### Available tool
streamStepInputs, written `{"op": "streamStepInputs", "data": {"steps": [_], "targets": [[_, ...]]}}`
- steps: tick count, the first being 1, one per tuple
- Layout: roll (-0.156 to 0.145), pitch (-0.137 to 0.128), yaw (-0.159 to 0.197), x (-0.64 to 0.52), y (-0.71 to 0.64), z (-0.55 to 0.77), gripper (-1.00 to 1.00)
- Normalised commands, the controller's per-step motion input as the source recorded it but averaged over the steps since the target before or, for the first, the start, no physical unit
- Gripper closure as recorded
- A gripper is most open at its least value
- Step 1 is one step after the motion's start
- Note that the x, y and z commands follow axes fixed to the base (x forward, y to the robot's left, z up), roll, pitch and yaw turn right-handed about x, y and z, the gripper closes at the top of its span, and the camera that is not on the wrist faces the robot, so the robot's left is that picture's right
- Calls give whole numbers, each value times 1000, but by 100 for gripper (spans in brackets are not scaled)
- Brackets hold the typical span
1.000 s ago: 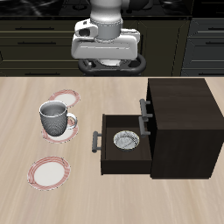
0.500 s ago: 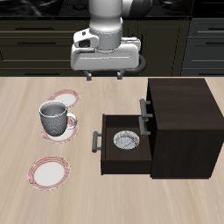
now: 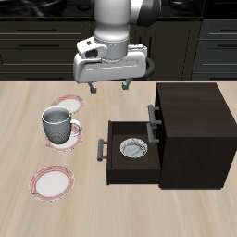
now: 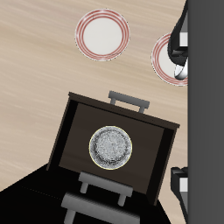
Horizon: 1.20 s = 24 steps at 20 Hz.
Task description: Place the bowl on the farthest plate relative to the robot
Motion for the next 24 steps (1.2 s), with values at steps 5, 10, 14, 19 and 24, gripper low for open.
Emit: {"op": "streamStepInputs", "data": {"steps": [5,10,14,19,24], "targets": [[36,-20,196,-17,145,-68,-100],[-1,-52,155,61,58,-14,-100],[51,43,118,45,29,-125,-100],[4,-50,174,142,-25,-14,-100],[-26,-18,137,159,-116,-115,-100]]}}
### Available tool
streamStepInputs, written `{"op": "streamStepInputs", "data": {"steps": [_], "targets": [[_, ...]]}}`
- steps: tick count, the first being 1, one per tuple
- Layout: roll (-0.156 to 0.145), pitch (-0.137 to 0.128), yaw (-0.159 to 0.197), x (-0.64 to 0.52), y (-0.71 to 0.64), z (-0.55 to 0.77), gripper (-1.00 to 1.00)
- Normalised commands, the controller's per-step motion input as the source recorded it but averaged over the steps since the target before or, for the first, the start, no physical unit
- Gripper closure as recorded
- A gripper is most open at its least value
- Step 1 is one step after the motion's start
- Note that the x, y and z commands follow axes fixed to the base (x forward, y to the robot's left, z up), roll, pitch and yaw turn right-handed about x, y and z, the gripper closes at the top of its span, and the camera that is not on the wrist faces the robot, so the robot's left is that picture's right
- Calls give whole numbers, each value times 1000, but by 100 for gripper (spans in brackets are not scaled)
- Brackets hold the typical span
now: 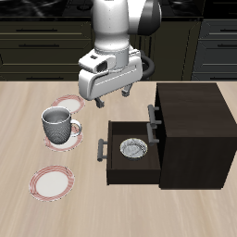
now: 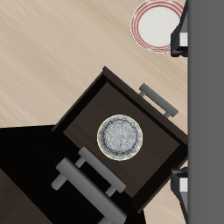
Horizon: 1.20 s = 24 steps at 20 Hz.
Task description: Place the bowl on the farthest plate relative to the robot
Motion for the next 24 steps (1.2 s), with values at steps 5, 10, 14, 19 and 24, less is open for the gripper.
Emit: {"op": "streamStepInputs", "data": {"steps": [5,10,14,19,24], "targets": [[24,-29,101,42,-44,-17,-100],[15,-52,162,10,32,43,-100],[-21,10,124,-8,23,-75,-100],[-5,-27,54,-63,12,-59,-100],[-4,-72,46,-126,-35,-53,-100]]}}
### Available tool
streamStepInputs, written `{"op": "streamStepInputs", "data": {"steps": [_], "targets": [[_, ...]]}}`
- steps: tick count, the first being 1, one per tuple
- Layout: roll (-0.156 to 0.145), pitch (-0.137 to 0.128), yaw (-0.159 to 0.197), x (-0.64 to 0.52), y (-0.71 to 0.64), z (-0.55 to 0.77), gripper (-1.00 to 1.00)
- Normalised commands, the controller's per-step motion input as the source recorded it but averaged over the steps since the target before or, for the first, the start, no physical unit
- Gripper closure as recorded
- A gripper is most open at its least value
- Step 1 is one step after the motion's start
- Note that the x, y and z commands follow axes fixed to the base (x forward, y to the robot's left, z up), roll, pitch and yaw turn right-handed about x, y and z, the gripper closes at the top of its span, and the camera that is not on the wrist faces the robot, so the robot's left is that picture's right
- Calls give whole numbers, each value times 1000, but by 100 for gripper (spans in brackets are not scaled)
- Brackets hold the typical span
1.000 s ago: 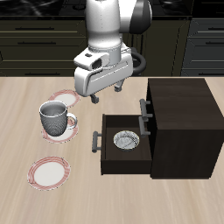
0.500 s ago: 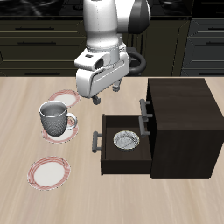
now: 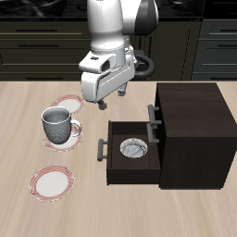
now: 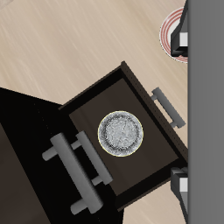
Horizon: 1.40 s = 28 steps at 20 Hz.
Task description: Place the bowl on the farthest plate relative to the robot
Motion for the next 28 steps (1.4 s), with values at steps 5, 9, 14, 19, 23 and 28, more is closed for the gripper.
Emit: {"op": "streamStepInputs", "data": {"steps": [5,9,14,19,23,28], "targets": [[-12,-10,-35,25,-26,-115,-100],[-14,-96,57,-34,1,-192,-100],[16,-31,69,-15,84,-229,-100],[2,45,12,63,9,-230,-100],[6,39,7,42,-4,-285,-100],[-6,20,20,43,-40,-191,-100]]}}
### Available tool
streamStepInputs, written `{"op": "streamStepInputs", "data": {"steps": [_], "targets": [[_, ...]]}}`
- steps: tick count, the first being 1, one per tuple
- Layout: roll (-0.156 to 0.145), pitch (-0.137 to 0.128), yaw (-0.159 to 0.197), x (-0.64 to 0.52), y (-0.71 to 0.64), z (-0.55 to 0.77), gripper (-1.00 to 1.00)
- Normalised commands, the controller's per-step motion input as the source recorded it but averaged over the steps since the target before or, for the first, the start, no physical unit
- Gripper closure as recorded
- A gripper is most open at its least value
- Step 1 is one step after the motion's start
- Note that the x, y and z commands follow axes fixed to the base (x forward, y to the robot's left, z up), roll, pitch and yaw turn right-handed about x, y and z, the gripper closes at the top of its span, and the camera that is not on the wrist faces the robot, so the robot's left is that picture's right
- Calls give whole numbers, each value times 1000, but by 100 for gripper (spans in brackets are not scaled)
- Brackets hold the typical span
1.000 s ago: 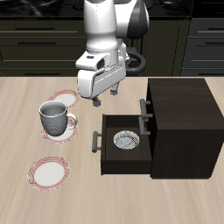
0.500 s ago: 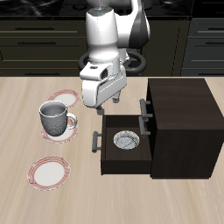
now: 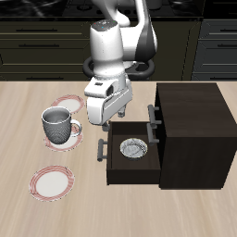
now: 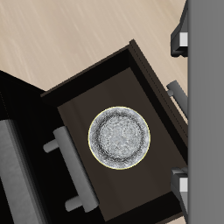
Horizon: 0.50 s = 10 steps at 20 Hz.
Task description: Place the bowl on the farthest plate relative to the robot
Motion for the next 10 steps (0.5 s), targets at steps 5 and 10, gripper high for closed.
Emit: {"op": "streamStepInputs", "data": {"steps": [5,10], "targets": [[-5,0,21,69,41,-139,-100],[13,12,11,-4,127,-173,-100]]}}
